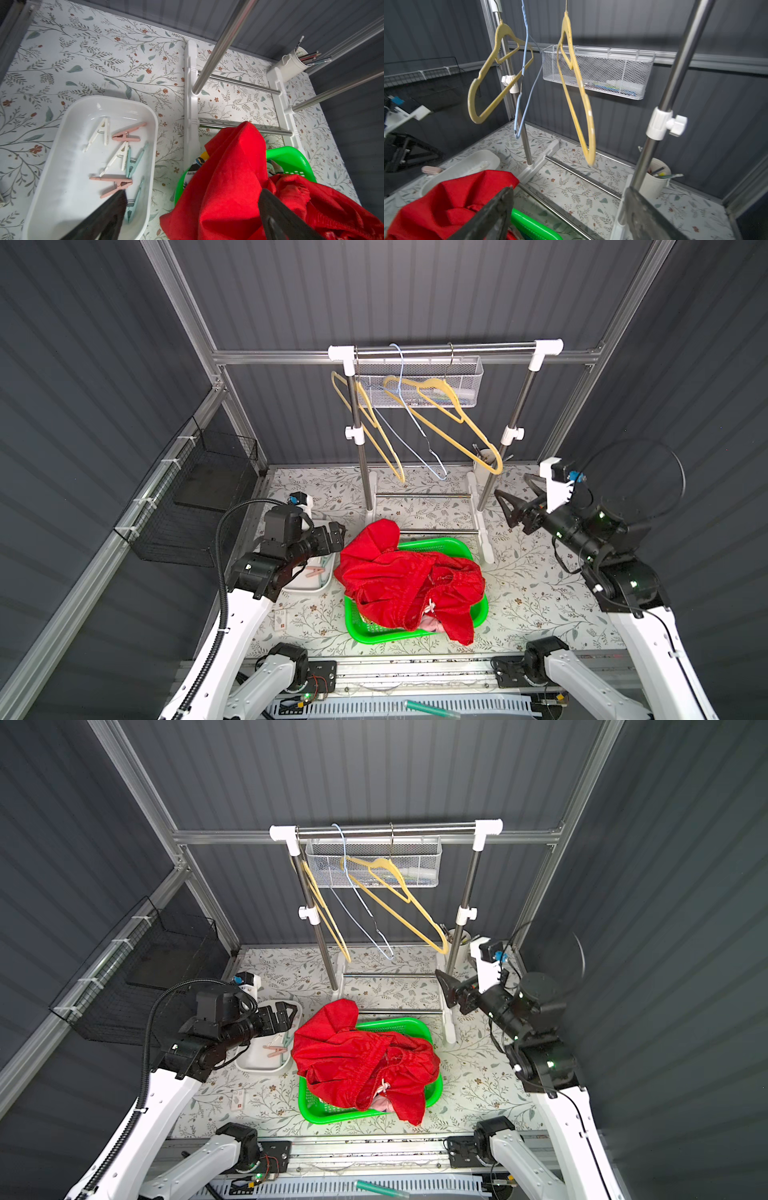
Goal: Remove the clothespins securing shorts to the hanger
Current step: Reset both arms
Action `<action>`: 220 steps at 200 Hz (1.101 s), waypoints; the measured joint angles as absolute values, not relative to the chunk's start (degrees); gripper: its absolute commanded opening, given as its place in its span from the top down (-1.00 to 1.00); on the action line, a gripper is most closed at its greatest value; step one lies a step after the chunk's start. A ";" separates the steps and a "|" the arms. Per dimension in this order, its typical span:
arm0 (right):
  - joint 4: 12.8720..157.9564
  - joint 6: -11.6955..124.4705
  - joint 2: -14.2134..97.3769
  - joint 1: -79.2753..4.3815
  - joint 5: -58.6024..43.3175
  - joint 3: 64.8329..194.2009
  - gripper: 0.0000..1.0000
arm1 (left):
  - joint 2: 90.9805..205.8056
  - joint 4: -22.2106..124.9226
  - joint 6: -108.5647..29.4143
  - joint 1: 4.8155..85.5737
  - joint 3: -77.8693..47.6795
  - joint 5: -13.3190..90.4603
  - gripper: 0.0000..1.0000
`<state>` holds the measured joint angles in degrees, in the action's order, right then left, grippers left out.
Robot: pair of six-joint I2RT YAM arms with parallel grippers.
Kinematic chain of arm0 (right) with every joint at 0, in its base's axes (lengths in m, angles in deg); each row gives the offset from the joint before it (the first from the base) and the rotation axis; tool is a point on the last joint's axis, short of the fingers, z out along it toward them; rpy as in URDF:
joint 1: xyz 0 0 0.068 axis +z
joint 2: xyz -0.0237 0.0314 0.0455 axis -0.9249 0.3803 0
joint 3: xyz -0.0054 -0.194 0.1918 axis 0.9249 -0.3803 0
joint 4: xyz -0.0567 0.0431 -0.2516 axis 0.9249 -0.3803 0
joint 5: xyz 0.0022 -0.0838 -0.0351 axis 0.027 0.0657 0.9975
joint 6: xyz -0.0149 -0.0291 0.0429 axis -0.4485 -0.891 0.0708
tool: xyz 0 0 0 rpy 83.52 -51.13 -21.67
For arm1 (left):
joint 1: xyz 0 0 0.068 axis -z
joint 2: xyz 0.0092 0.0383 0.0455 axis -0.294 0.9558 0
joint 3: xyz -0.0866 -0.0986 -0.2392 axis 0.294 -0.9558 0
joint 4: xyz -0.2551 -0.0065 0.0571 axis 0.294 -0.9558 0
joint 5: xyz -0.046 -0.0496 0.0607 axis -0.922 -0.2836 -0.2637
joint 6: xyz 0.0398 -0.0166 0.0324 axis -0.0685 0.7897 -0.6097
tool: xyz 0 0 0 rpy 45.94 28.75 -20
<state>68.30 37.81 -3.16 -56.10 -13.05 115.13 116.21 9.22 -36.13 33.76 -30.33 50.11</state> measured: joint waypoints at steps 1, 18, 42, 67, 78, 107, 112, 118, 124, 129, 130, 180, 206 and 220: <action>68.47 37.92 -3.40 -56.10 -12.94 114.83 -0.98 | 116.05 9.57 -36.22 33.76 -30.60 50.35 -0.99; 71.43 38.97 -7.62 -56.25 -9.21 108.14 -0.98 | 113.72 12.87 -37.05 33.76 -34.05 53.17 -1.00; 74.42 40.61 -9.44 -56.34 -2.91 100.82 -0.98 | 111.84 16.54 -38.49 33.76 -37.07 57.83 -1.00; 77.81 42.42 -10.97 -56.58 3.69 92.42 -0.99 | 112.08 20.24 -40.44 33.76 -38.44 62.81 -0.99; 79.12 43.04 -11.60 -56.69 6.44 89.06 -0.98 | 112.54 21.92 -41.24 33.76 -39.12 64.76 -1.00; 83.69 43.95 -11.99 -57.61 11.47 82.22 -0.98 | 116.64 26.25 -42.71 33.76 -41.06 68.78 -0.99; 84.74 44.08 -11.91 -57.82 12.02 81.12 -0.98 | 117.43 27.10 -42.91 33.76 -41.63 69.41 -1.00; 85.83 44.19 -11.62 -58.15 12.50 79.81 -0.98 | 118.20 28.19 -43.01 33.76 -42.51 70.20 -1.00; 86.73 44.30 -11.23 -58.50 12.80 78.78 -0.98 | 118.87 29.35 -43.12 33.76 -43.60 71.07 -1.00; 87.67 44.39 -10.79 -58.83 13.00 77.93 -0.98 | 119.20 30.57 -43.17 33.76 -44.65 71.79 -1.00; 87.88 44.39 -10.68 -58.92 13.09 77.71 -0.98 | 119.29 30.88 -43.17 33.76 -44.96 71.97 -1.00; 99.25 45.68 -3.32 -62.92 13.37 69.89 -0.98 | 123.75 46.35 -47.69 33.35 -55.93 78.42 -1.00; 107.01 46.23 1.86 -64.49 13.42 66.46 -0.98 | 130.55 52.80 -48.78 30.53 -58.66 78.28 -1.00; 110.70 46.25 5.36 -65.06 13.72 65.74 -0.98 | 134.06 55.84 -49.11 28.95 -58.83 78.07 -0.99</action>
